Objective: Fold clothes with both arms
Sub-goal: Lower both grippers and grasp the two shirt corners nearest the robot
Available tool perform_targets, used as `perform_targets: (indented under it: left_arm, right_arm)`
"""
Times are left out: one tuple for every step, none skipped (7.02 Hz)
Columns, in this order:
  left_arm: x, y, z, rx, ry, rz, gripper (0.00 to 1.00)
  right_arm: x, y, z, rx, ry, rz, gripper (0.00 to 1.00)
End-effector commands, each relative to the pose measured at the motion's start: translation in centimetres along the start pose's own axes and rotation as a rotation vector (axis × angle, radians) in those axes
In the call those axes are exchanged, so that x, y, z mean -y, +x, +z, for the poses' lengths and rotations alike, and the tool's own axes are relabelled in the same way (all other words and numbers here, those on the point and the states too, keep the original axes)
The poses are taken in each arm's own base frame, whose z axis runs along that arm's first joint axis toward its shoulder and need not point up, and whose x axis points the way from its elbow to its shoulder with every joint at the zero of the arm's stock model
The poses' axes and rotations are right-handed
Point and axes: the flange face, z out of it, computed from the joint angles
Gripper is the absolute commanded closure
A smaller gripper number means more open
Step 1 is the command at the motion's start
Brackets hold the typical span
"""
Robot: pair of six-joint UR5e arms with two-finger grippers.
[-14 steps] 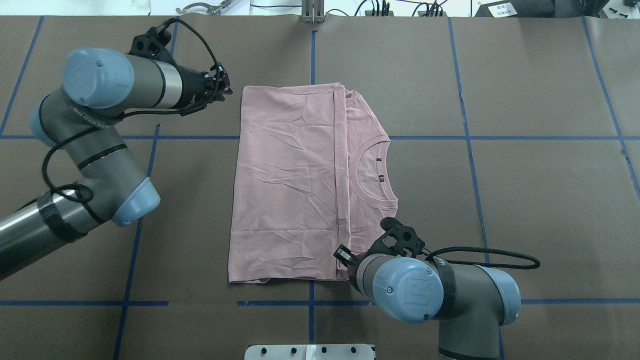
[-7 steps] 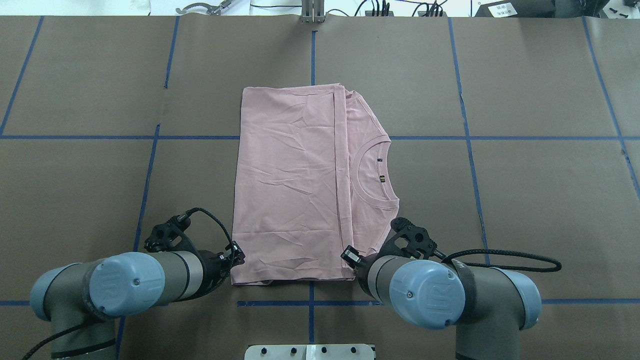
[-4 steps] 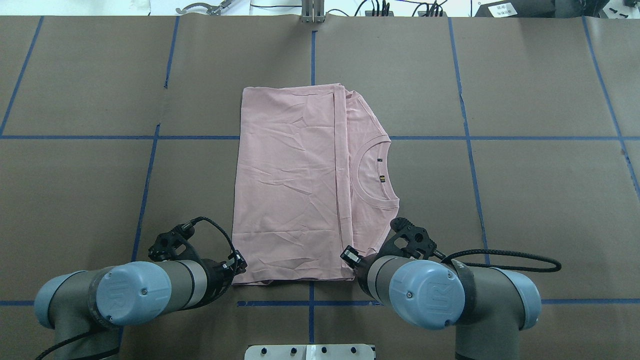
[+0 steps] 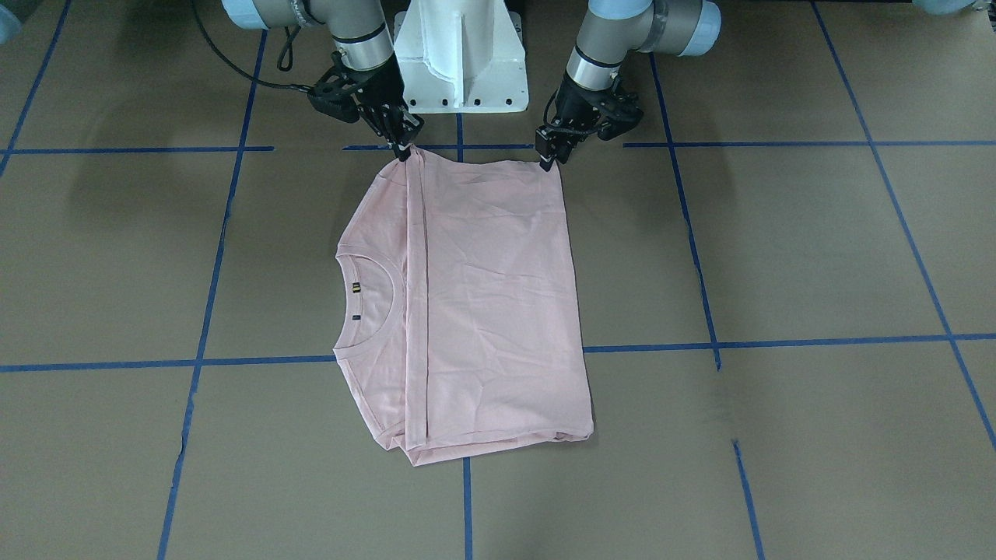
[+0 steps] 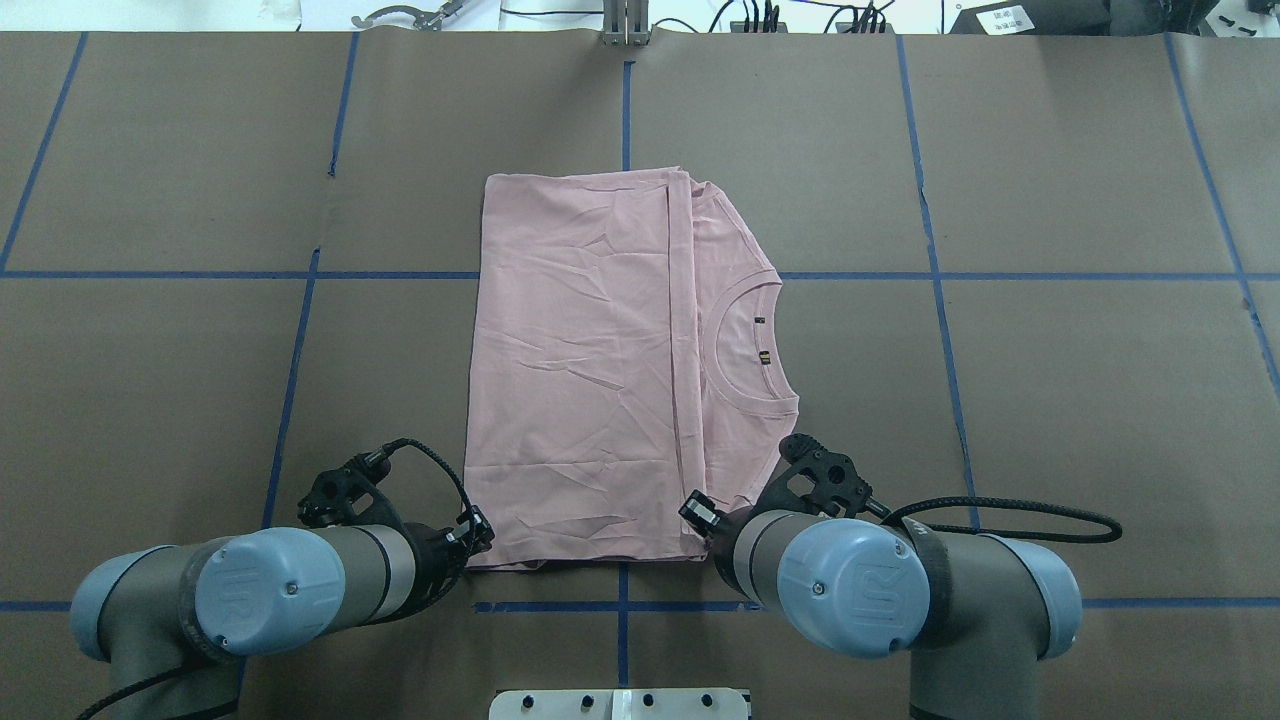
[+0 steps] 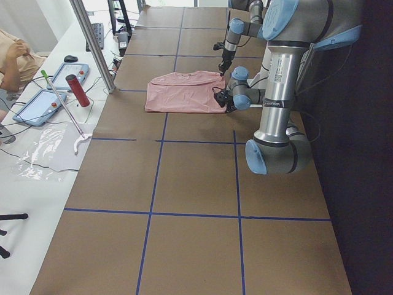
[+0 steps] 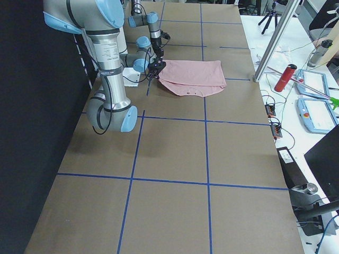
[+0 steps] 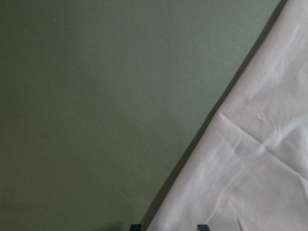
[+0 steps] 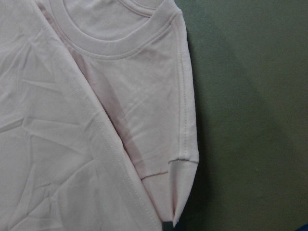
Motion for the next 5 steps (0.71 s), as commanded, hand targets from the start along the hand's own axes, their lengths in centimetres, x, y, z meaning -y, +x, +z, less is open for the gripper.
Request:
perform_targets:
  left_arm:
    - [-0.32,-0.29,0.2,0.007,-0.004,0.004,0.52]
    - [-0.68,-0.53,0.42,0.012,-0.008,0.008,0.52]
    - [-0.76,-0.56,0.44,0.013,-0.009,0.009,0.53]
    - [-0.95,-0.29,0.22,0.008,-0.015,0.001,0.81]
    - [-1.04,-0.48,0.4,0.012,-0.016,-0.032,1.0]
  right_arm:
    - [0.03,0.05,0.03,-0.001,0.001,0.0,1.0]
    - [-0.01,-0.01,-0.01,0.0,0.0,0.0,1.0]
    - [0.03,0.05,0.03,-0.001,0.001,0.0,1.0]
    - [0.02,0.06,0.03,-0.002,-0.001,0.0,1.0]
    - [0.11,0.05,0.09,-0.003,0.001,0.001,1.0]
